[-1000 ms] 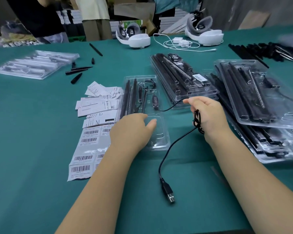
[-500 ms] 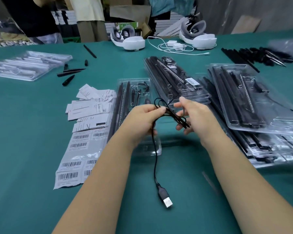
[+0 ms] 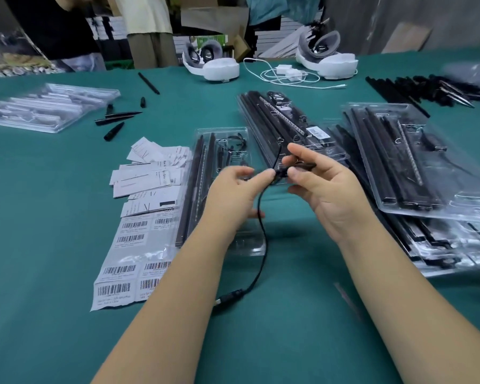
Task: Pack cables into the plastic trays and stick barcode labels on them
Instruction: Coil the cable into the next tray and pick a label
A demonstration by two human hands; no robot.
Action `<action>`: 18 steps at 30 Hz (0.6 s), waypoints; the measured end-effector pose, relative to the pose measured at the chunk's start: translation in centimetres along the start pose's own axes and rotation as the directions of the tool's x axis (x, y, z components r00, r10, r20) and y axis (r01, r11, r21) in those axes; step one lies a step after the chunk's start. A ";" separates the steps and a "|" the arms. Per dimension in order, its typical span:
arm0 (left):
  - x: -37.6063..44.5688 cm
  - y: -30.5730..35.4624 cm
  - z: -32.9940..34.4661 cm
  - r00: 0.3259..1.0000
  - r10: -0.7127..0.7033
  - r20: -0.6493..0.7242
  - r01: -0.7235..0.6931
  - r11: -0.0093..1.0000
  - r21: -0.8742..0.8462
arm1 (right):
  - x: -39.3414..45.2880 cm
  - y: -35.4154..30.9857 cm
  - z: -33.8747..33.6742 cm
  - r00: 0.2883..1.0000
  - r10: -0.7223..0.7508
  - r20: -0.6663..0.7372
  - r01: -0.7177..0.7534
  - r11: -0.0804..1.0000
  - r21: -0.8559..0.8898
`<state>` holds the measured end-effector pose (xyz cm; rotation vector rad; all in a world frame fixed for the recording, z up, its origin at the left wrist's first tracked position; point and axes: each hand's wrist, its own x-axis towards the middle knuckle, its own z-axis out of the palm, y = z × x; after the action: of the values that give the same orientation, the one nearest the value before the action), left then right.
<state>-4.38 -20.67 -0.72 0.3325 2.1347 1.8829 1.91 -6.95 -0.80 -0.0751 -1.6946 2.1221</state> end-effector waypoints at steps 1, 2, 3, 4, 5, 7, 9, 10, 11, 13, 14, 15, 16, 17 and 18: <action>0.0 -0.2 0.0 0.994 0.091 -0.068 -0.084 0.992 0.090 | 0.0 0.0 0.0 1.000 -0.001 -0.011 0.001 1.000 -0.025; -0.1 -0.4 -0.1 0.975 0.208 -0.077 -0.187 0.958 0.218 | 0.1 0.0 0.0 1.000 -0.001 -0.016 0.000 0.999 -0.051; -0.4 -0.3 -0.1 0.946 0.322 -0.034 -0.292 0.892 0.346 | 0.0 0.1 0.0 1.000 0.001 -0.015 -0.002 0.998 -0.068; -0.7 0.0 0.1 0.923 0.383 0.039 -0.363 0.832 0.419 | 0.0 0.2 0.1 1.000 0.002 -0.010 -0.003 0.997 -0.074; -1.0 0.2 0.2 0.907 0.407 0.103 -0.407 0.792 0.454 | 0.0 0.3 0.3 1.000 0.006 -0.003 -0.006 0.997 -0.075; -1.1 0.1 0.5 0.897 0.409 0.171 -0.440 0.782 0.441 | -0.2 0.5 0.5 1.000 0.024 0.014 -0.023 0.998 -0.056; -1.0 -0.2 0.6 0.881 0.421 0.216 -0.473 0.762 0.442 | -0.2 0.7 0.6 0.996 0.059 0.065 -0.058 0.998 -0.023; -0.9 -0.4 0.7 0.881 0.412 0.234 -0.473 0.756 0.452 | -0.2 0.7 0.6 0.991 0.079 0.113 -0.079 0.997 -0.001; -0.8 -0.6 0.9 0.892 0.388 0.231 -0.452 0.770 0.451 | -0.1 0.8 0.7 0.982 0.095 0.165 -0.099 0.995 0.018; -0.9 -0.5 1.2 0.912 0.369 0.180 -0.411 0.805 0.428 | -0.1 0.9 1.2 0.970 0.105 0.221 -0.107 0.994 -0.002; -0.9 -0.4 1.2 0.917 0.374 0.142 -0.399 0.834 0.380 | -0.1 1.0 1.3 0.974 0.092 0.209 -0.083 0.995 -0.054; -0.9 -0.2 1.2 0.922 0.371 0.108 -0.386 0.869 0.311 | -0.1 1.1 1.3 0.982 0.067 0.174 -0.048 0.992 -0.114; -0.9 -0.1 1.0 0.928 0.363 0.082 -0.372 0.896 0.243 | 0.0 1.2 1.2 0.991 0.039 0.129 -0.017 0.985 -0.171; -0.9 -0.1 0.9 0.934 0.351 0.069 -0.358 0.916 0.180 | 0.1 1.2 1.1 0.996 0.022 0.083 -0.003 0.976 -0.216; -0.8 -0.2 0.8 0.939 0.336 0.067 -0.342 0.931 0.130 | 0.2 1.3 1.0 0.999 0.018 0.041 -0.007 0.967 -0.256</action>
<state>-3.34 -20.20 -0.93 0.8142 2.3028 1.8762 1.07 -7.99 -1.78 -0.1165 -1.9901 1.9142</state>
